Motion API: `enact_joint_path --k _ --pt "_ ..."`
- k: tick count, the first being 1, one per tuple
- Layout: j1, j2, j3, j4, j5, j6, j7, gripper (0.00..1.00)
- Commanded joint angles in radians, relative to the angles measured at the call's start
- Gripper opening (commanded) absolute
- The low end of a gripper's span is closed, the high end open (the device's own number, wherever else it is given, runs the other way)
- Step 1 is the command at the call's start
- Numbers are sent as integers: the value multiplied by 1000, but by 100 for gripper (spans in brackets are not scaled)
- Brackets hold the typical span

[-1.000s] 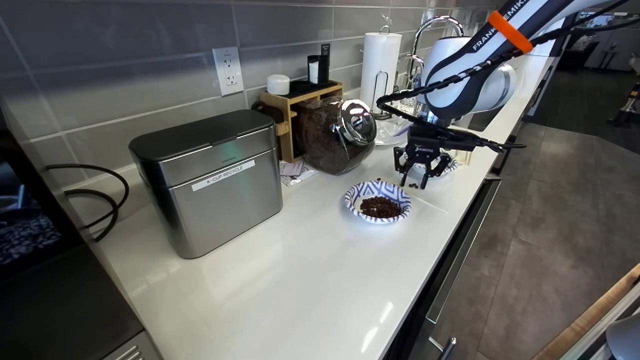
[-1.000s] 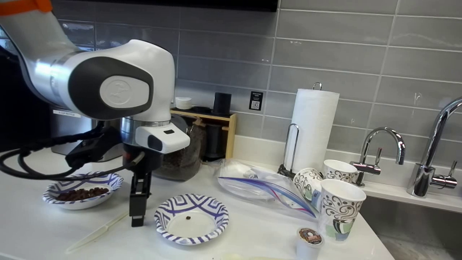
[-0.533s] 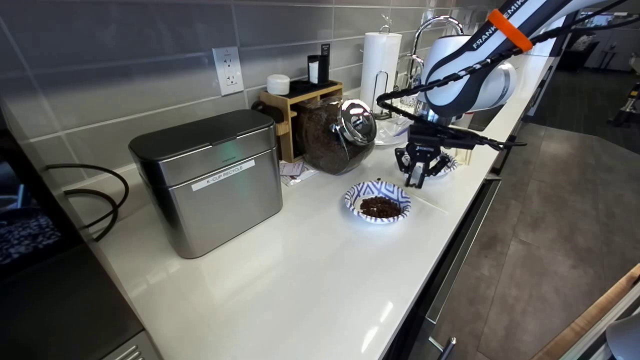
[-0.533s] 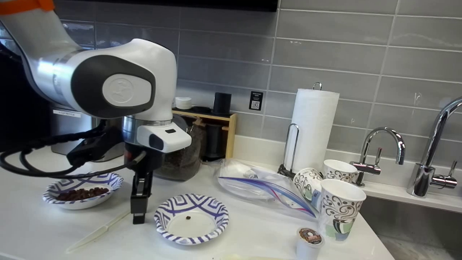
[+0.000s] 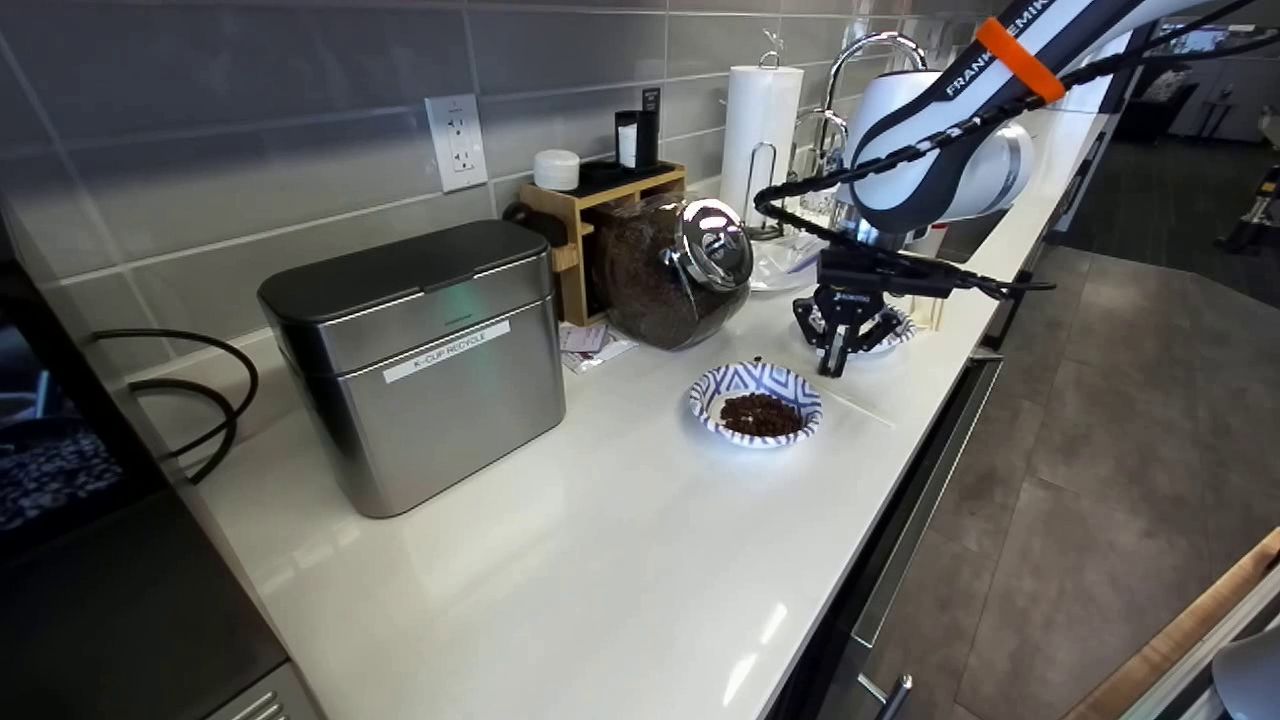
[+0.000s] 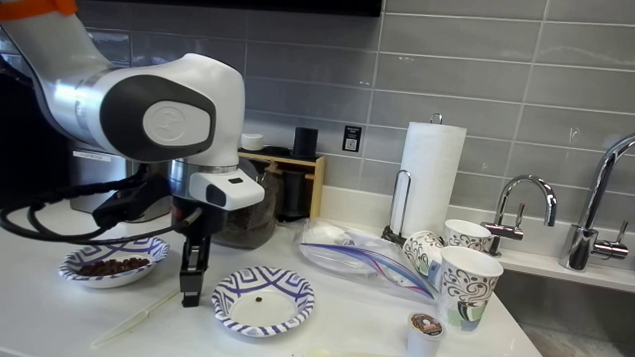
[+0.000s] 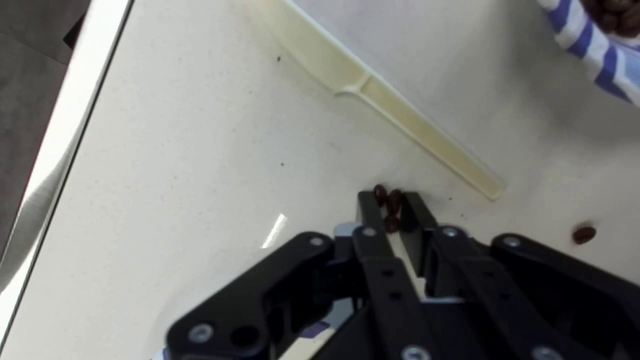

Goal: Pour the contents on the bowl to the left into the bowl to the right

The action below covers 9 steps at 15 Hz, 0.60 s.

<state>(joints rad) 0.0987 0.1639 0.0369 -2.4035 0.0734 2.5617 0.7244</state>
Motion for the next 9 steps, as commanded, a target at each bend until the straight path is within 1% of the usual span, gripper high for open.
enact_joint_path --k 1,2,3,4,9 --pt "12 8 -10 14 -13 -29 21 4" --pt "11 8 -11 12 -13 -29 21 4" --pt "10 6 -12 12 -13 -32 20 0" --pt "9 5 -13 11 -12 -32 18 2" --pt "6 -8 -11 2 -3 -34 3 3"
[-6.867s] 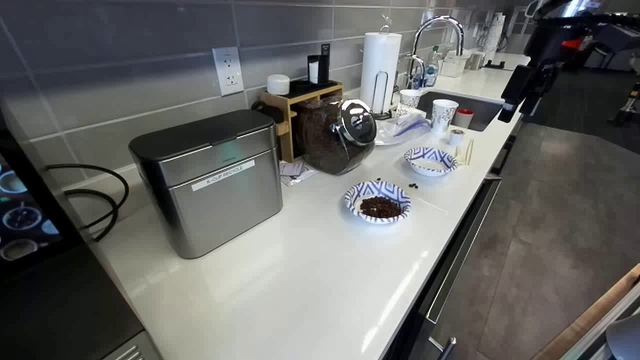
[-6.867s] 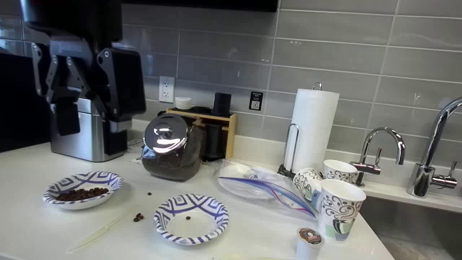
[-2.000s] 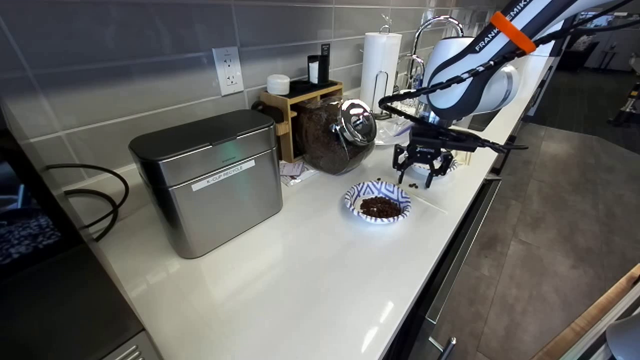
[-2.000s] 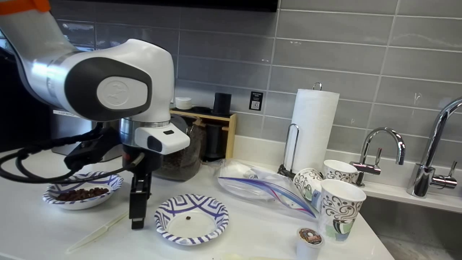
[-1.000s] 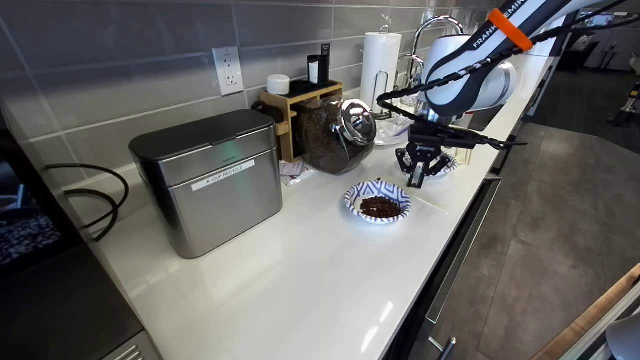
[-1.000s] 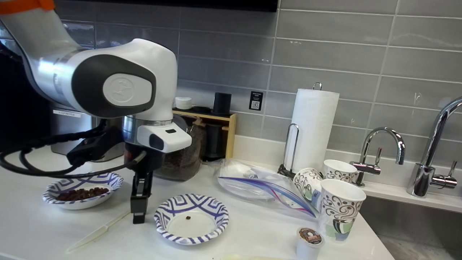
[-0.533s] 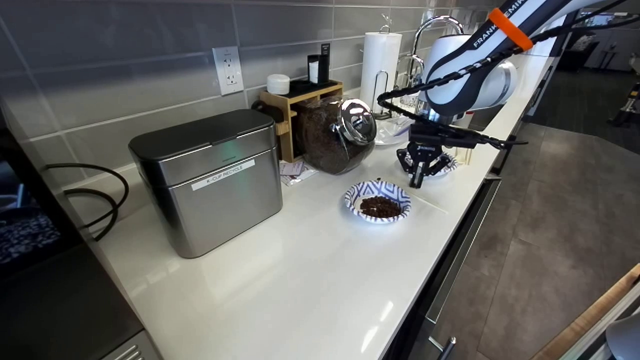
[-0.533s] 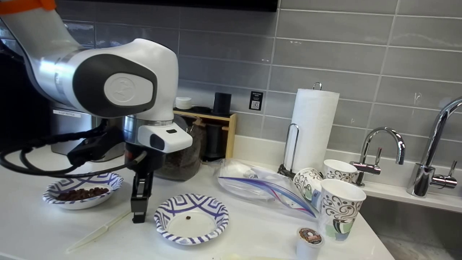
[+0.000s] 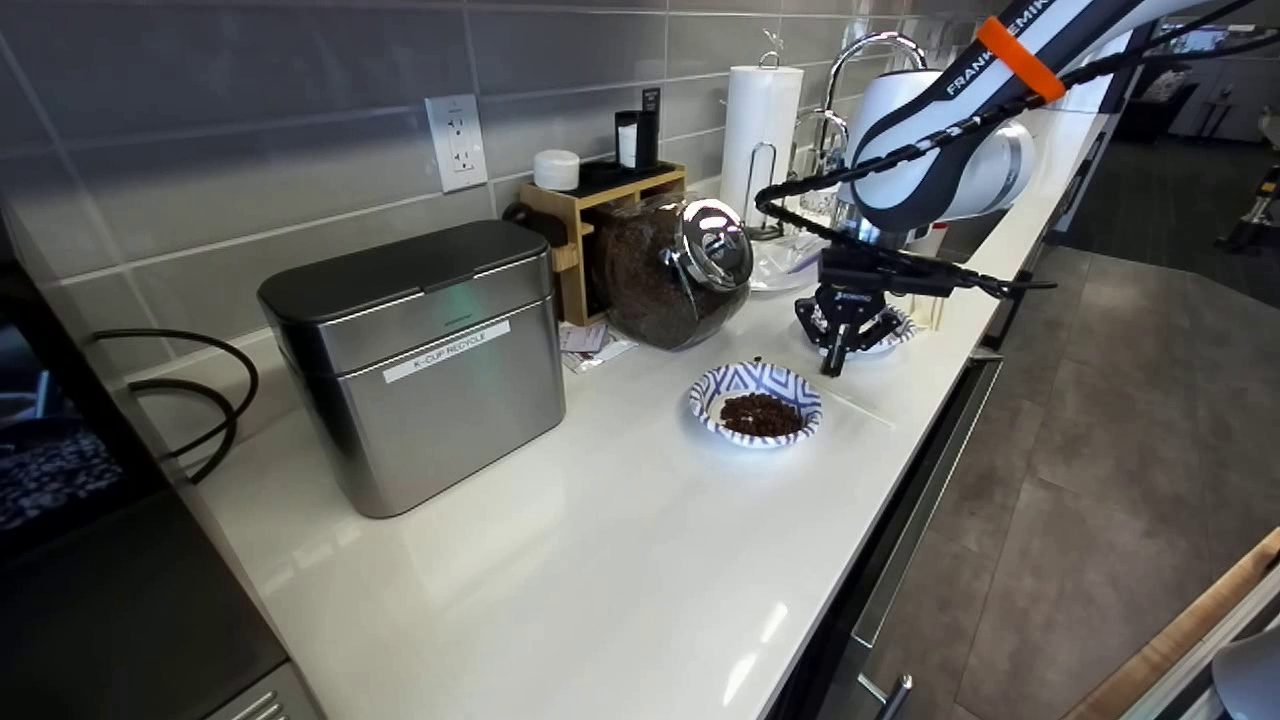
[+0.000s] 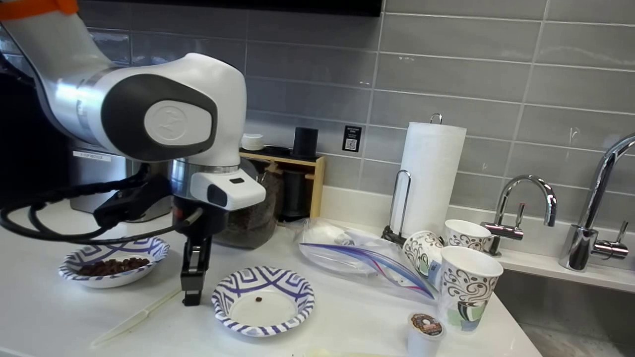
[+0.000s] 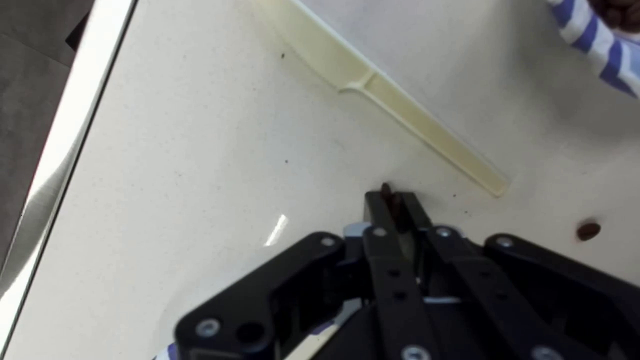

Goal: Pour the contents on the bowl to the left into the bowl to the right

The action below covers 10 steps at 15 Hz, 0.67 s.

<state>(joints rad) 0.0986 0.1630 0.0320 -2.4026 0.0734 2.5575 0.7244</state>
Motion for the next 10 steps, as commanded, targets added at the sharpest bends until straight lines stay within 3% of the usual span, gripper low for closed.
enact_joint_path --k 1,10 --pt "6 -11 -5 -3 0 -30 -2 3" --pt "-3 -106 35 -84 80 -1 -228 3"
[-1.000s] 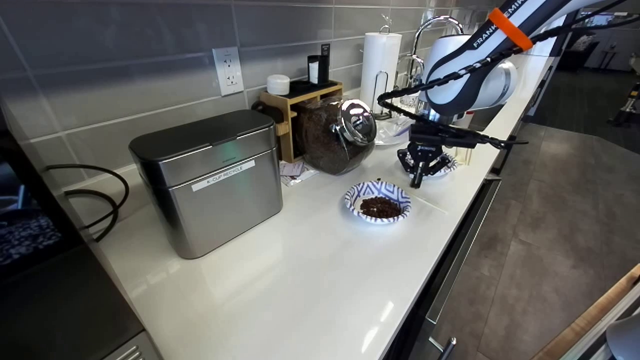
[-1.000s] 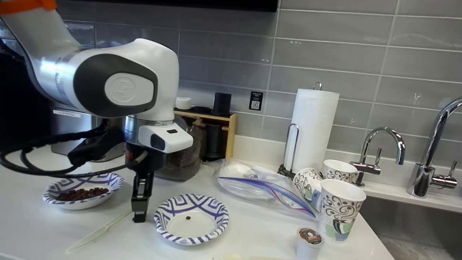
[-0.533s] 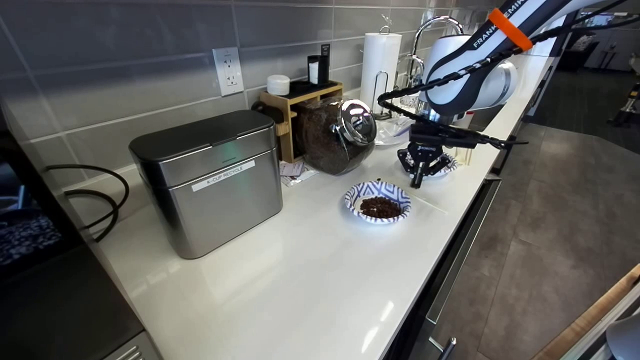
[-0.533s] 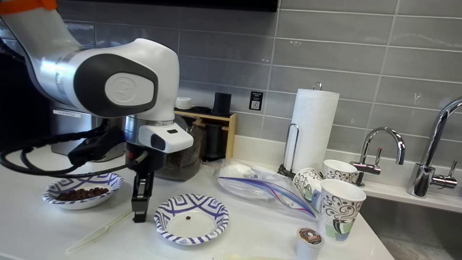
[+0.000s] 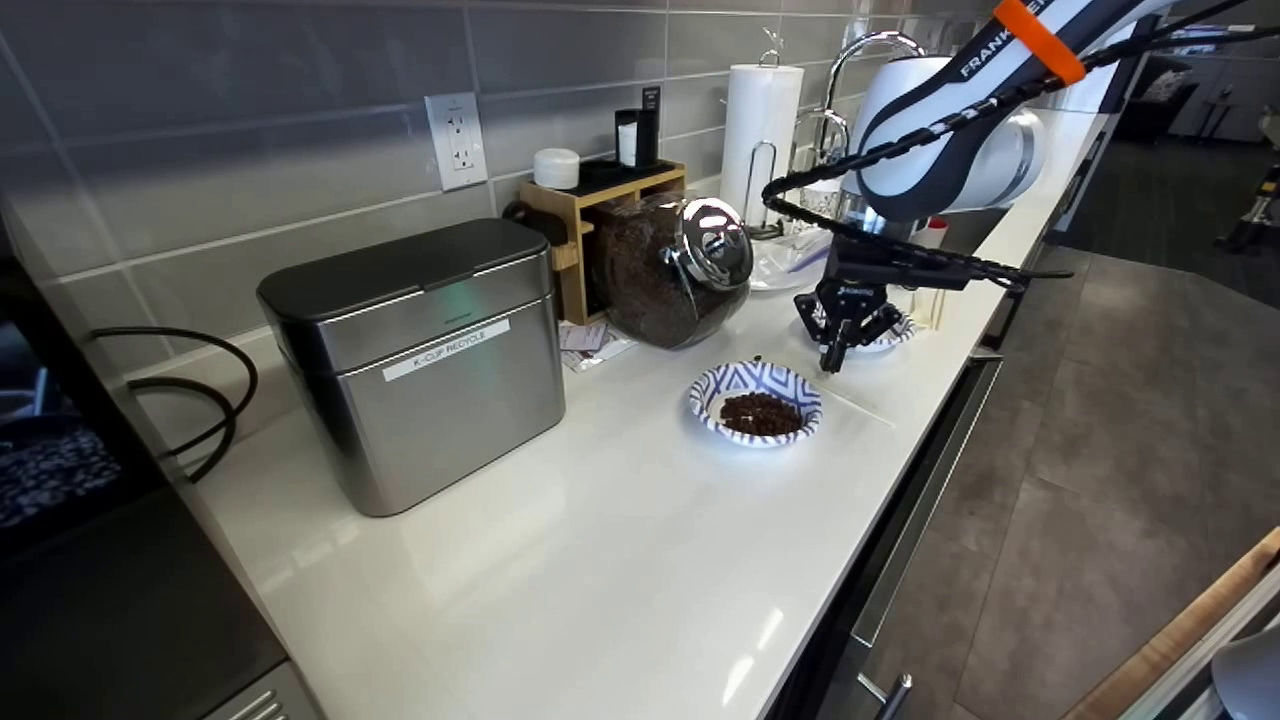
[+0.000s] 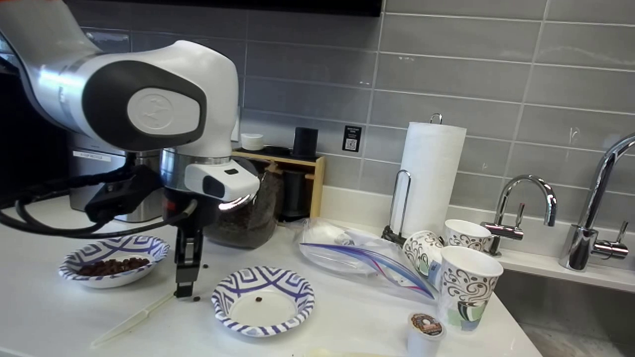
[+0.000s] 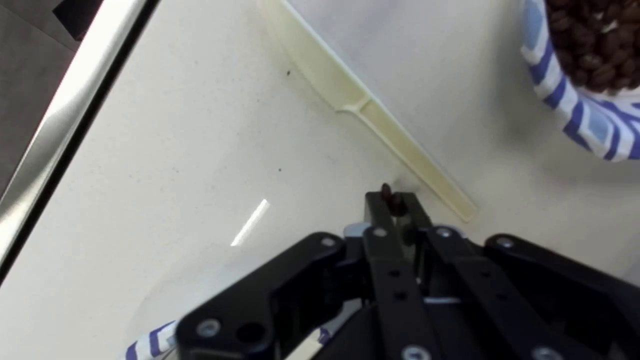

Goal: Pour the contents on the bowl to the left into the bowl to the right

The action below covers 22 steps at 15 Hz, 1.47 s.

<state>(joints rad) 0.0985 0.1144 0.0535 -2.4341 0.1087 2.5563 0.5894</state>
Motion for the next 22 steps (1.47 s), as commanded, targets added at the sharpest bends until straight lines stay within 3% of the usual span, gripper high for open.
enact_joint_path --k 1,9,22 --pt "-4 -69 17 -63 60 0 -133 3" --pt "2 -134 35 -143 90 35 -377 3" --pt "7 -148 51 -215 129 117 -639 3"
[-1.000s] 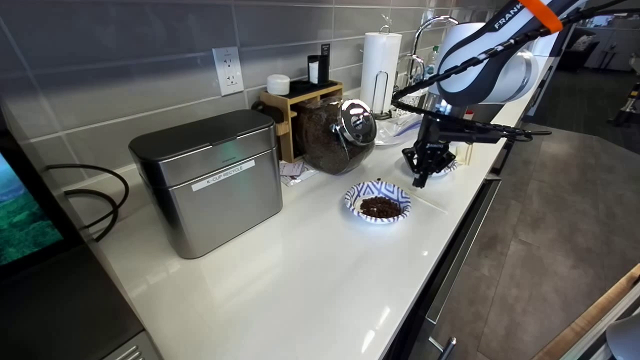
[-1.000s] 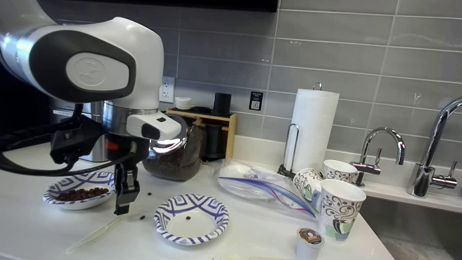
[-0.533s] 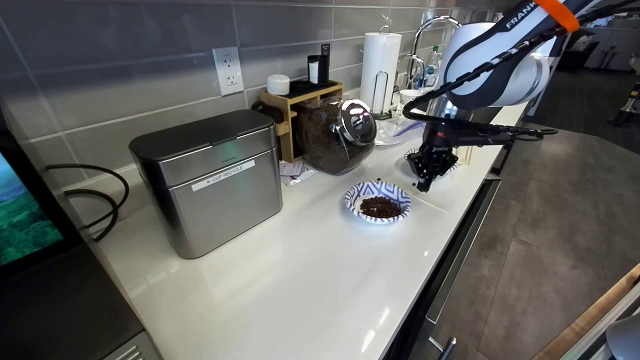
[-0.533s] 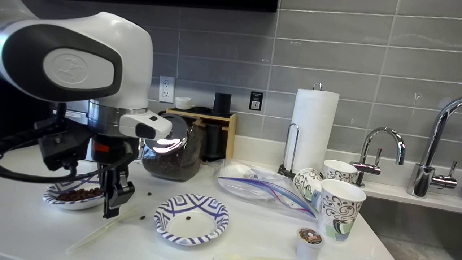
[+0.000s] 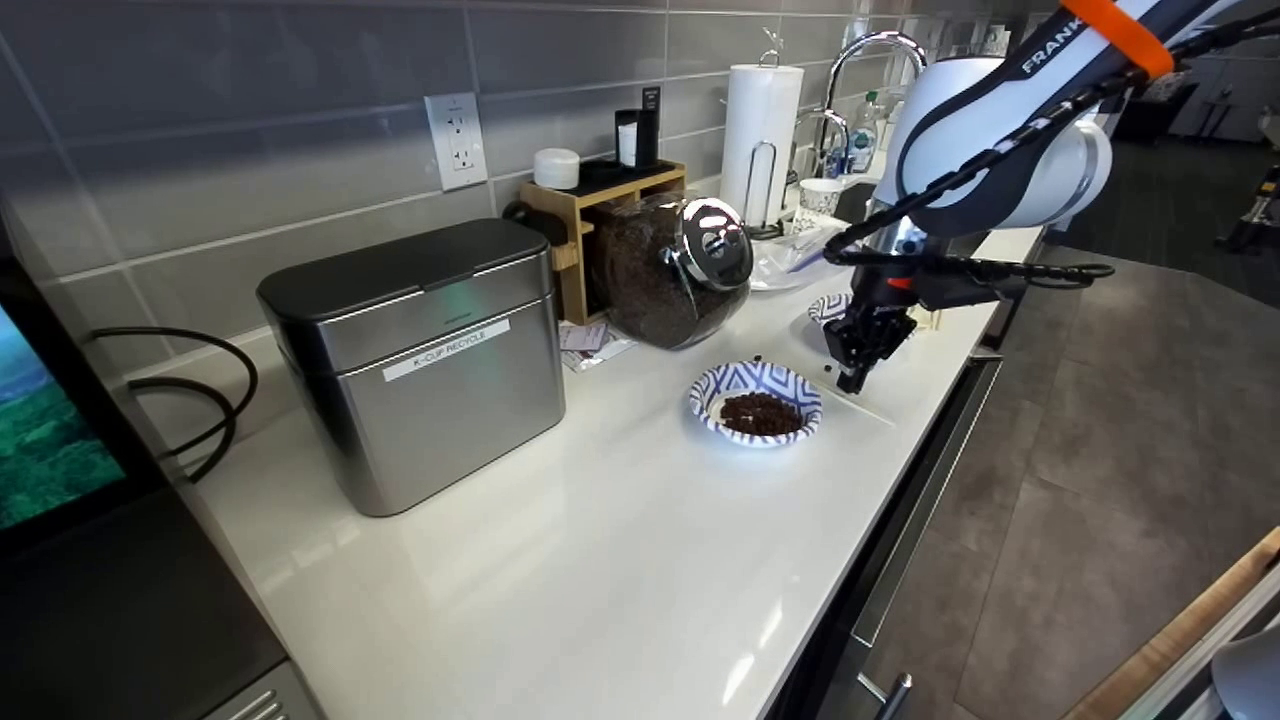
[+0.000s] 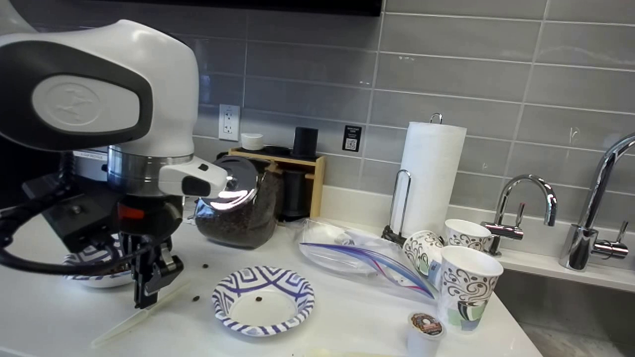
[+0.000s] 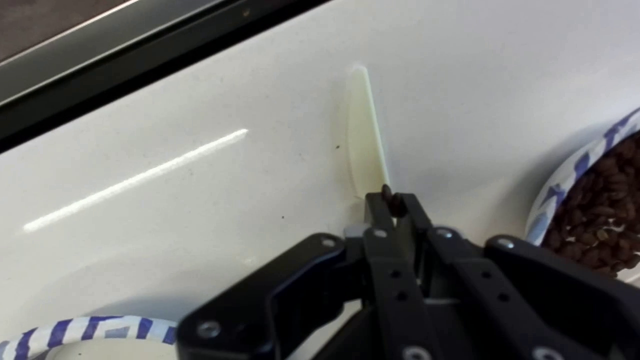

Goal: Pour the contents on the bowl to the left into the bowl to the right

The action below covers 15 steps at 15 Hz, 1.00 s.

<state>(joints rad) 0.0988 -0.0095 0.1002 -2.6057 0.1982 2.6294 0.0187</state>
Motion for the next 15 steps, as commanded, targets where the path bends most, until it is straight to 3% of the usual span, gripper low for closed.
enact_joint_path --k 1,7,15 --pt "8 -24 5 -48 50 53 -87 3" --pt "13 -26 8 -69 93 77 -180 3" --pt "10 -41 1 -86 79 71 -211 3"
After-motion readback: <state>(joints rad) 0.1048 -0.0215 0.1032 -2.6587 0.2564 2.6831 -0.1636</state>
